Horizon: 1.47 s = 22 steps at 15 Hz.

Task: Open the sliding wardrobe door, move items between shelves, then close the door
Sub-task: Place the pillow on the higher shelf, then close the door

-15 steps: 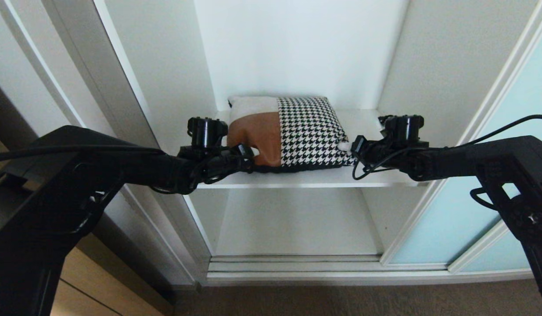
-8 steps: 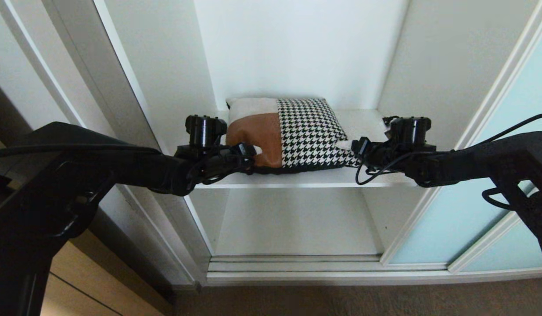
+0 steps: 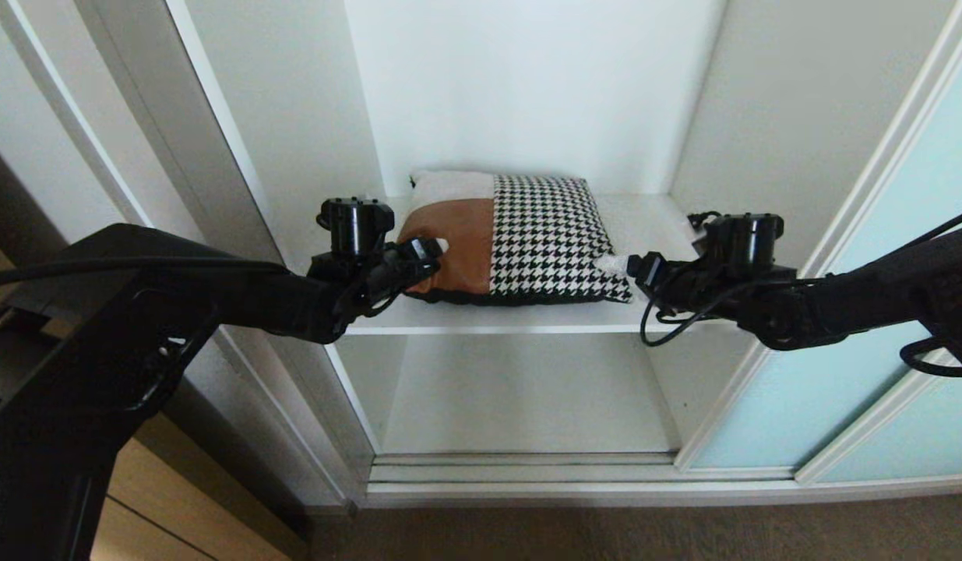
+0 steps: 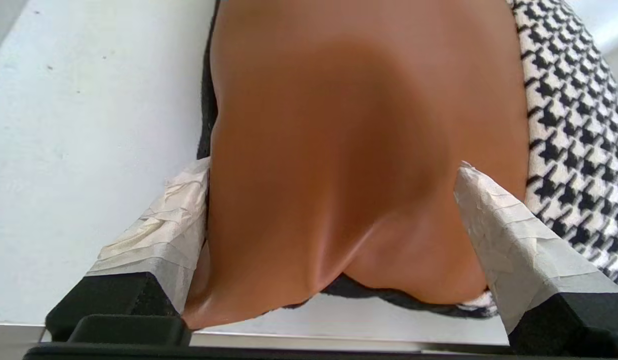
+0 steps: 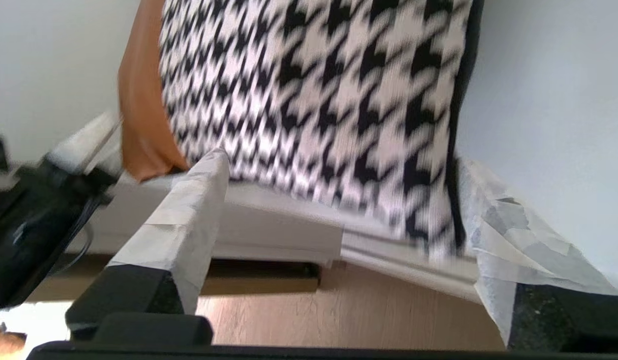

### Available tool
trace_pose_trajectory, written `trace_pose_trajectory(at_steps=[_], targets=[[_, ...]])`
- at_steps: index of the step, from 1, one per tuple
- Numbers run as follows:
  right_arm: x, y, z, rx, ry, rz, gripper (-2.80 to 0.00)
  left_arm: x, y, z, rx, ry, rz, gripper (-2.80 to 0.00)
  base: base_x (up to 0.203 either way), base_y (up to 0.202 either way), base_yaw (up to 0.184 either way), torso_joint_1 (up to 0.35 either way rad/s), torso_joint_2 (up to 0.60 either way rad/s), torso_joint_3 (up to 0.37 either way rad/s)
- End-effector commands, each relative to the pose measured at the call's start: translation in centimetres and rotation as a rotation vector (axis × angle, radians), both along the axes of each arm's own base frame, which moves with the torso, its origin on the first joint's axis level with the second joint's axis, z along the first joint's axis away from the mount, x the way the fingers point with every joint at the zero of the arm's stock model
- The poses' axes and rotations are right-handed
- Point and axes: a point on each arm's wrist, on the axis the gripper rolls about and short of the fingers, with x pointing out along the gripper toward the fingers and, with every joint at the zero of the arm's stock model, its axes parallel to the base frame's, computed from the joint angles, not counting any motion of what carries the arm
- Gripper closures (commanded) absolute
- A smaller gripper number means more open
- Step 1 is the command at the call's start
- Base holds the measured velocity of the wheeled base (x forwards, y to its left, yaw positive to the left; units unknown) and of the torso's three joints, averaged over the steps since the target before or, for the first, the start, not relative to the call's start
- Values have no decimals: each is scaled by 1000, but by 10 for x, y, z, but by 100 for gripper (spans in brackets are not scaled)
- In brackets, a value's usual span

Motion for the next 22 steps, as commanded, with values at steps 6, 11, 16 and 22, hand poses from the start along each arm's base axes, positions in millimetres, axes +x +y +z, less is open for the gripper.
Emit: trace_pose_trajectory(at_steps=[6, 11, 16, 22], targets=[[-31, -3, 14, 11, -4, 20, -280, -38, -5, 16, 12, -70, -7, -280, 0, 0, 0, 0, 0, 0], [-45, -2, 17, 8, -3, 28, -280, -85, -14, 51, 78, -225, -70, -280, 0, 0, 0, 0, 0, 0], [-80, -6, 40, 13, -37, 40, 0, -127, -5, 75, 101, -221, -91, 0, 0, 0, 0, 0, 0, 0], [-181, -22, 80, -51, -125, 42, 0, -228, 33, 131, 161, -173, -16, 0, 0, 0, 0, 0, 0, 0]])
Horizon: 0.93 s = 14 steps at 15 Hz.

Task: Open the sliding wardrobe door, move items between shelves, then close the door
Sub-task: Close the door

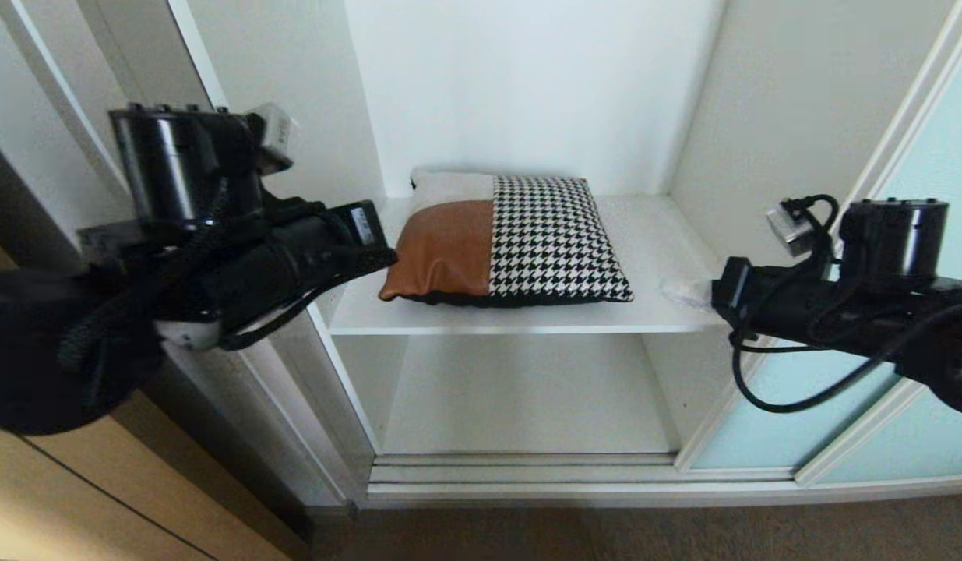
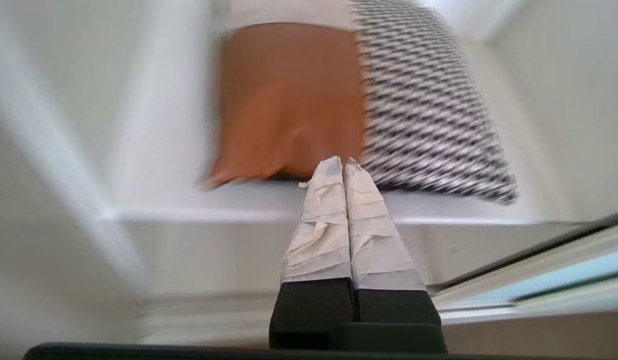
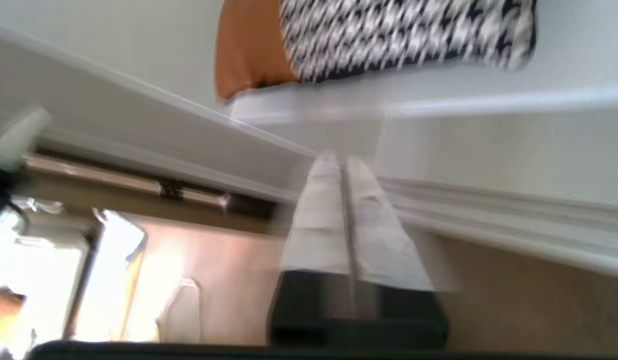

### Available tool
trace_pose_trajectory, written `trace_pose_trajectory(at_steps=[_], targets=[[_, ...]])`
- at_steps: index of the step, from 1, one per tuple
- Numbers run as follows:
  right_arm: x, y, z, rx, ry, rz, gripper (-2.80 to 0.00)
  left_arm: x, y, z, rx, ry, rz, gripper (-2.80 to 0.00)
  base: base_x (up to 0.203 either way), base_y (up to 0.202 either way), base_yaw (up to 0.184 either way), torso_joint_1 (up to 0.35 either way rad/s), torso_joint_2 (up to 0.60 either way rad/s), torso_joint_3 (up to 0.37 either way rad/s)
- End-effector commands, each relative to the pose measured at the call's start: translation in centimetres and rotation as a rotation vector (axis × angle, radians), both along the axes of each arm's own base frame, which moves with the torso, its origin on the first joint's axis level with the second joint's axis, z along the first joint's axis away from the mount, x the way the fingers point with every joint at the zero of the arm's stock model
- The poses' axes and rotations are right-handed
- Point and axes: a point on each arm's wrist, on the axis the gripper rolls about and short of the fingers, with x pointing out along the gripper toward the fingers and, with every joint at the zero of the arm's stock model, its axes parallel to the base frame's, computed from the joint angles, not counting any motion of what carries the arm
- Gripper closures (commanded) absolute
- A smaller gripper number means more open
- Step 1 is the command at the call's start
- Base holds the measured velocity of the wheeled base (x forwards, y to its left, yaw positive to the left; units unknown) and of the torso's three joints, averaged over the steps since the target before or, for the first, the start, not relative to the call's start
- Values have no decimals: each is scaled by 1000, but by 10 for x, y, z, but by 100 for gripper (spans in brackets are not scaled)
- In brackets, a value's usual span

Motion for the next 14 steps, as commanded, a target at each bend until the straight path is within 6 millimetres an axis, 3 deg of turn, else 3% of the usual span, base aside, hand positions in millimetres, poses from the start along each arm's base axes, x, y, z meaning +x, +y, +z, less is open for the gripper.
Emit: trace_pose_trajectory(at_steps=[1, 5, 7, 9, 14], targets=[[-61, -10, 29, -16, -99, -2, 0, -55, 28, 30, -21, -55, 77, 0, 0, 0, 0, 0, 0, 0], [-127, -20, 29, -61, -129, -36, 0, -105, 58, 20, 83, -14, 213, 0, 0, 0, 0, 0, 0, 0], [-154, -25, 29, -73, -141, -54, 0, -128, 73, 7, 136, -9, 264, 0, 0, 0, 0, 0, 0, 0], [-201, -33, 34, -72, -201, -74, 0, -157, 100, -6, 162, -28, 380, 0, 0, 0, 0, 0, 0, 0], [-290, -47, 17, -78, -250, -130, 0, -222, 134, -48, 186, -31, 579, 0, 0, 0, 0, 0, 0, 0]])
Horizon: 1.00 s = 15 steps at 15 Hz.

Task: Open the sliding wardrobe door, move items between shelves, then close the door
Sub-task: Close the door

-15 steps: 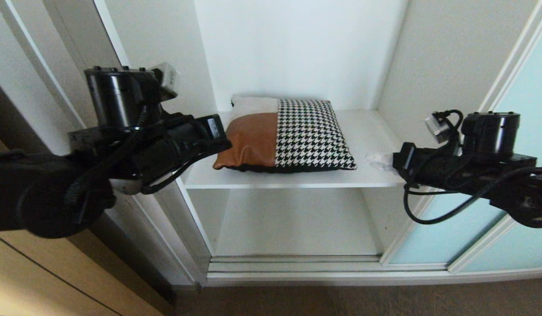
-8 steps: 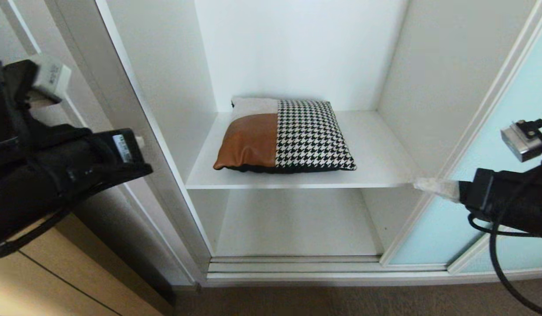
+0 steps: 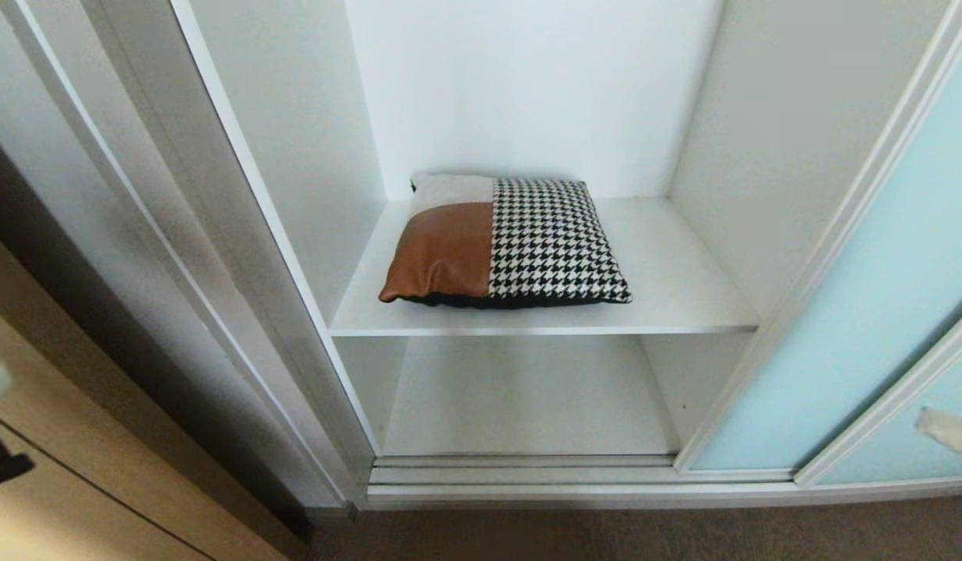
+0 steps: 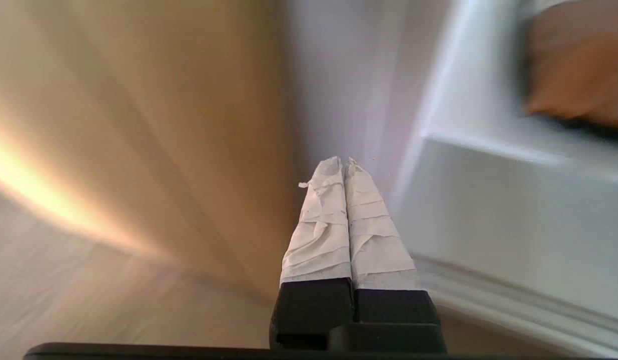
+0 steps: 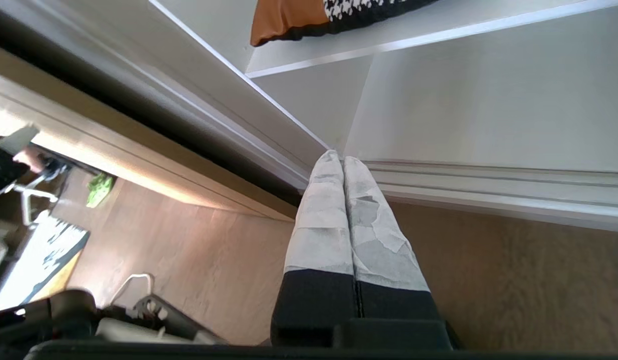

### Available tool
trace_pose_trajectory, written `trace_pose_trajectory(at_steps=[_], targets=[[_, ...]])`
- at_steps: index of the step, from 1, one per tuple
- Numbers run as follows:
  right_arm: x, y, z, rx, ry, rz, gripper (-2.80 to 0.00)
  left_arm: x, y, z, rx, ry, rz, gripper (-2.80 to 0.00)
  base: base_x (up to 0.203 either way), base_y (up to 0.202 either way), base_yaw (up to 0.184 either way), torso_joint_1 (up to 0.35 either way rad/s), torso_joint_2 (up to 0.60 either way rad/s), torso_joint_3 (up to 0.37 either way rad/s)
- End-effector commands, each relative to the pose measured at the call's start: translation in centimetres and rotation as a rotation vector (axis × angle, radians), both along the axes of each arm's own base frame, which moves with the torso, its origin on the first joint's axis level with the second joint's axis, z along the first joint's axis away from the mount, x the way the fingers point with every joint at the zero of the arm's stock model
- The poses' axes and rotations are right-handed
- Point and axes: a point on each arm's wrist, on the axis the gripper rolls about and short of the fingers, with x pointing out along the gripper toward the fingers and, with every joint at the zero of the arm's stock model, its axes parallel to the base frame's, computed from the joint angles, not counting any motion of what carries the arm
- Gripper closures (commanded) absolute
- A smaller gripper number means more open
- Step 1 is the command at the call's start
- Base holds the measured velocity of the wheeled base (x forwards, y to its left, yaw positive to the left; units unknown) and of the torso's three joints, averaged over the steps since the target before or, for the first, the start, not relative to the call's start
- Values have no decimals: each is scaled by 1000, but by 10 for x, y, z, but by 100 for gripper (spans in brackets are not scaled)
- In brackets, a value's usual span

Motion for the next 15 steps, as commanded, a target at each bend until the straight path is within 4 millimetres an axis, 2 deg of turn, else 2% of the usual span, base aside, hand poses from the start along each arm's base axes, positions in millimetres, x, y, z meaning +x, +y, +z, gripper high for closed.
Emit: trace_pose_trajectory(at_steps=[1, 4, 8, 12, 15], targets=[[-52, -8, -7, 13, -88, -16, 0, -41, 12, -22, -9, -65, 72, 0, 0, 0, 0, 0, 0, 0], [-82, -12, -25, 10, -75, -30, 0, -68, 17, -65, 4, -75, 77, 0, 0, 0, 0, 0, 0, 0], [-90, -12, -40, 3, -24, -23, 0, -75, 17, -120, 10, -21, 66, 0, 0, 0, 0, 0, 0, 0], [-92, -14, -48, -27, 12, -115, 0, -75, 16, -131, -8, -6, 34, 0, 0, 0, 0, 0, 0, 0], [-91, -15, -51, -36, 19, -131, 0, -76, 18, -131, 1, -11, 124, 0, 0, 0, 0, 0, 0, 0]])
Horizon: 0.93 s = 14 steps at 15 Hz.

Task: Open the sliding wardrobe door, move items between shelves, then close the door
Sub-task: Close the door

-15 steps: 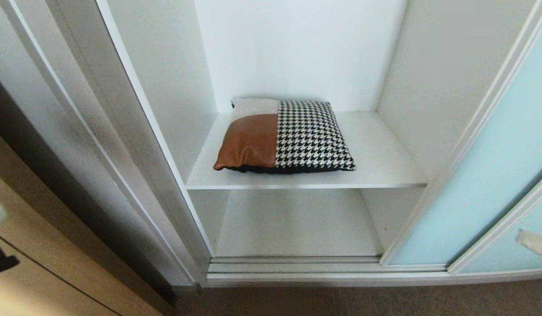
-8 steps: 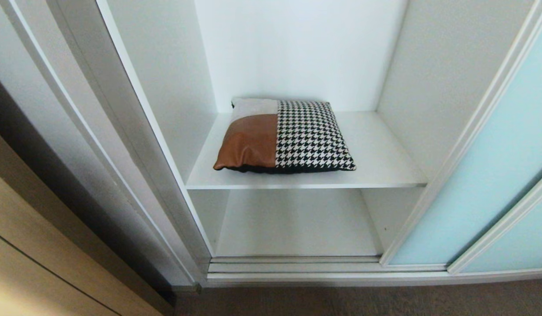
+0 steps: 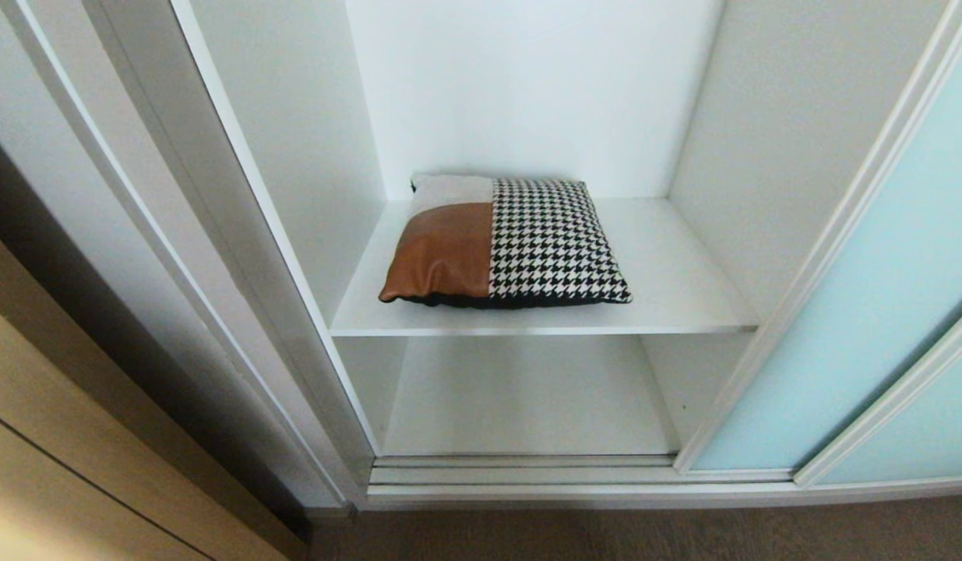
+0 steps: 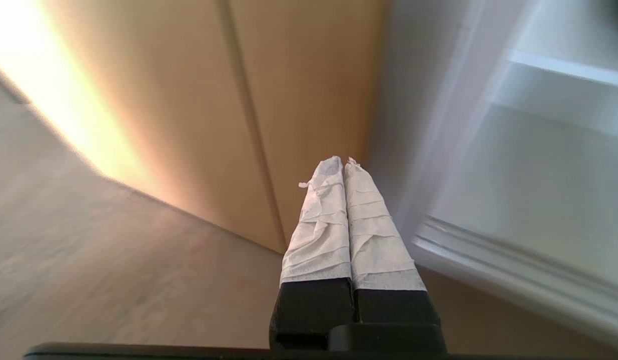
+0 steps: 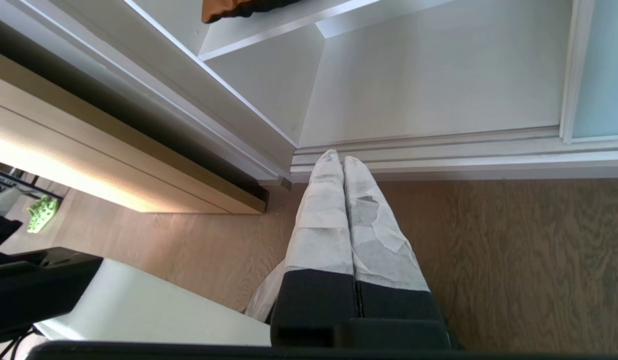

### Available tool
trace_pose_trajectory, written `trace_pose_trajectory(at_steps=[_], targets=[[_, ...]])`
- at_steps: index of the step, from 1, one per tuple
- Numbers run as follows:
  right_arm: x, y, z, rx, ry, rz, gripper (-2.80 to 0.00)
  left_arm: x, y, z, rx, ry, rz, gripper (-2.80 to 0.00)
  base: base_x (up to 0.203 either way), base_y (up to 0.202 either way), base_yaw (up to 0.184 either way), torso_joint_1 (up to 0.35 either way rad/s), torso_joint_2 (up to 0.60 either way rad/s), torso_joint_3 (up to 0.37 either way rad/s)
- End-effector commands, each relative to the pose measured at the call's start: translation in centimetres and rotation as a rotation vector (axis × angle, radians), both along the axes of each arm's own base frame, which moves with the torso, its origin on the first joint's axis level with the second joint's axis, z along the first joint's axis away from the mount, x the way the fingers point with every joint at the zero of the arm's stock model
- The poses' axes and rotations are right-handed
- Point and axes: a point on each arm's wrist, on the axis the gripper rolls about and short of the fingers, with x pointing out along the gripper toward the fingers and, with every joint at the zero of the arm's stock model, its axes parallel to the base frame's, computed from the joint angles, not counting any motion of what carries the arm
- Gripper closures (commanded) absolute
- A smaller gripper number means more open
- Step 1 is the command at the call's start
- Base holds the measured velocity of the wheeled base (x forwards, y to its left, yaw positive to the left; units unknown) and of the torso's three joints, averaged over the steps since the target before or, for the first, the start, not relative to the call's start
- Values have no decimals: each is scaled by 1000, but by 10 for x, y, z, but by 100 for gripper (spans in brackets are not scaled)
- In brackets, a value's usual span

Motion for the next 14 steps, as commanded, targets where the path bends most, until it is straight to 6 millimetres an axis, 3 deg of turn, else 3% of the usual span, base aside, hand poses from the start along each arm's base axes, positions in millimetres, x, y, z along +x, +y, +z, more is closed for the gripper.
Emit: trace_pose_trajectory(at_steps=[1, 5, 8, 11, 14], targets=[[1, 0, -1, -1, 7, 8, 0, 0, 1, 0, 17, 8, 53, 0, 0, 0, 0, 0, 0, 0], [-1, 1, 3, 9, -5, 40, 0, -8, 0, -2, 57, -21, 104, 0, 0, 0, 0, 0, 0, 0], [-1, 1, 4, 10, -8, 34, 0, -22, -4, -8, 21, -139, -61, 0, 0, 0, 0, 0, 0, 0], [-3, 0, 8, 7, -27, 34, 0, -25, -9, -13, 145, -81, -295, 0, 0, 0, 0, 0, 0, 0], [-2, 0, 7, -19, -37, 37, 0, -23, -12, -25, 162, -30, -446, 0, 0, 0, 0, 0, 0, 0]])
